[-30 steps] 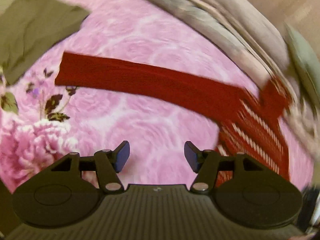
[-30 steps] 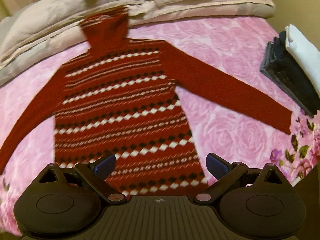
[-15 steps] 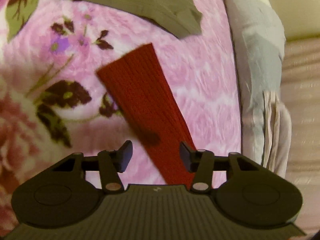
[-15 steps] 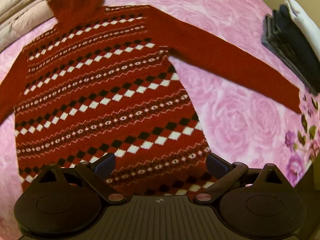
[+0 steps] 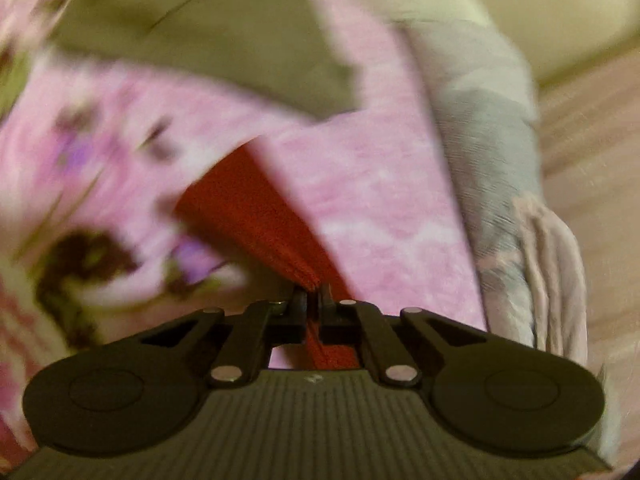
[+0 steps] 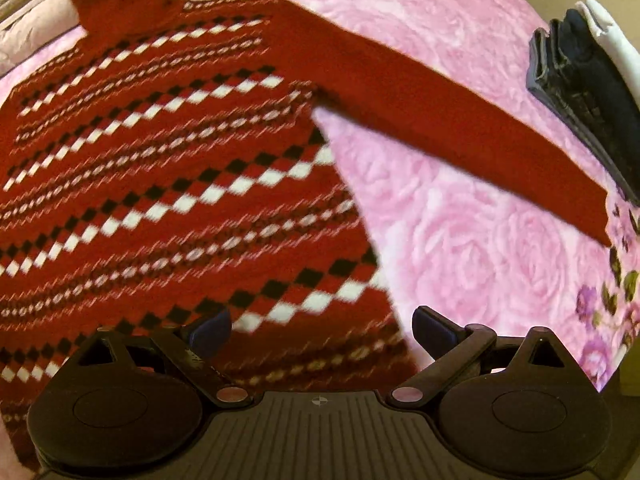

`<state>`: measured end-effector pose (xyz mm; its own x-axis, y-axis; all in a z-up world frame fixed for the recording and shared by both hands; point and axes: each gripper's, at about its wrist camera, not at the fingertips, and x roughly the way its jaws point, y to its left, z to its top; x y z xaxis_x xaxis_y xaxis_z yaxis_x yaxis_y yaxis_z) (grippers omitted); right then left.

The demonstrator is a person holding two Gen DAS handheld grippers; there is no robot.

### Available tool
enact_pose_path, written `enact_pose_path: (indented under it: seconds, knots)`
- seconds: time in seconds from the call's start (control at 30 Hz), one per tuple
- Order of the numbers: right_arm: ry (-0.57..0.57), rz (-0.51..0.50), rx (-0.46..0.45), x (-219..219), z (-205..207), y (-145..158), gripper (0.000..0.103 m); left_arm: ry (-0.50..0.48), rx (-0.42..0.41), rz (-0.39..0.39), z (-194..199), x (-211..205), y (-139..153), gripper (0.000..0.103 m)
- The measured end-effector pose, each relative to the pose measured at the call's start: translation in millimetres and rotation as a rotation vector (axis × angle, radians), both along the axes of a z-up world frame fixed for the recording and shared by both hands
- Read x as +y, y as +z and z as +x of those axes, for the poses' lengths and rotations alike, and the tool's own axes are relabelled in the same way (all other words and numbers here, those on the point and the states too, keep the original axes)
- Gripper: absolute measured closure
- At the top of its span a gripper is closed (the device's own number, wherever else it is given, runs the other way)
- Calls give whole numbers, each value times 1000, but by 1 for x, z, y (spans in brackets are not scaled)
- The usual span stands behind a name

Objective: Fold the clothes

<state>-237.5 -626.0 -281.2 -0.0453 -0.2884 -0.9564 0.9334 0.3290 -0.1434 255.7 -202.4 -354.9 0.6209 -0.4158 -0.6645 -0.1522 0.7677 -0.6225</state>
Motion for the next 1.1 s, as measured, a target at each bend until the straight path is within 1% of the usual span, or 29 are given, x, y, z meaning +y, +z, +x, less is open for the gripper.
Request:
enact_pose_path:
  seconds: [0.07,0.13,0.17,0.3,0.33,0.37,0.4,0.43,0.47,0.5,0.57,0.6,0.7,0.73,0.87,0.9,0.93,0.97,1.0,1.1]
  knots:
    - [-25,-11,-12,-10,-11,4,4,-117,-125,30,-10,-27,36,102]
    - [-49,-21,-24,-21,-23,8,4,-282,-260,37,-30,-67,75,102]
    - [-62,-27,-29,-26,-29,10,4,-374,-319,26,-45,-89,92,102]
    - [-111,-49,-55,-46,-51,17,4,-792,-504,-100,-132,-191,146,102]
    - [-123,-55,-65,-50,-57,19,4,-895,-527,-133,-155,-215,153,101]
    - [-133,-61,-76,-55,-61,21,4,-995,-518,-165,-179,-239,152,99]
    - [-142,-67,-86,-59,-65,23,4,-1092,-499,-184,-205,-263,145,91]
    - [-151,-74,-97,-63,-69,25,4,-1175,-464,-173,-229,-286,132,86]
    - [-159,-81,-108,-67,-73,26,4,-1236,-422,-140,-249,-305,116,75]
    - [-167,-88,-119,-72,-76,26,4,-1280,-375,-85,-265,-318,98,76]
    - [-178,-95,-142,-80,-81,26,4,-1336,-290,29,-285,-331,66,77]
    - [-181,-99,-161,-84,-84,26,4,-1340,-265,71,-289,-327,54,77]
    - [-201,-101,-278,-95,-94,24,4,-1316,-204,200,-276,-301,26,77]
    - [-221,-88,-339,-99,-97,22,4,-1303,-189,241,-269,-292,19,77]
    - [-356,30,-675,-118,-106,6,5,-1234,-174,389,-231,-261,5,77]
    - [-383,59,-757,-122,-105,1,10,-1220,-178,416,-223,-255,4,77]
    - [-404,87,-822,-126,-102,-5,30,-1207,-184,438,-216,-249,3,77]
    - [-416,112,-859,-132,-97,-10,40,-1198,-195,458,-209,-247,2,77]
    - [-428,133,-886,-138,-92,-16,40,-1193,-212,476,-202,-249,0,77]
    - [-434,139,-883,-152,-75,-24,42,-1190,-260,506,-188,-253,3,77]
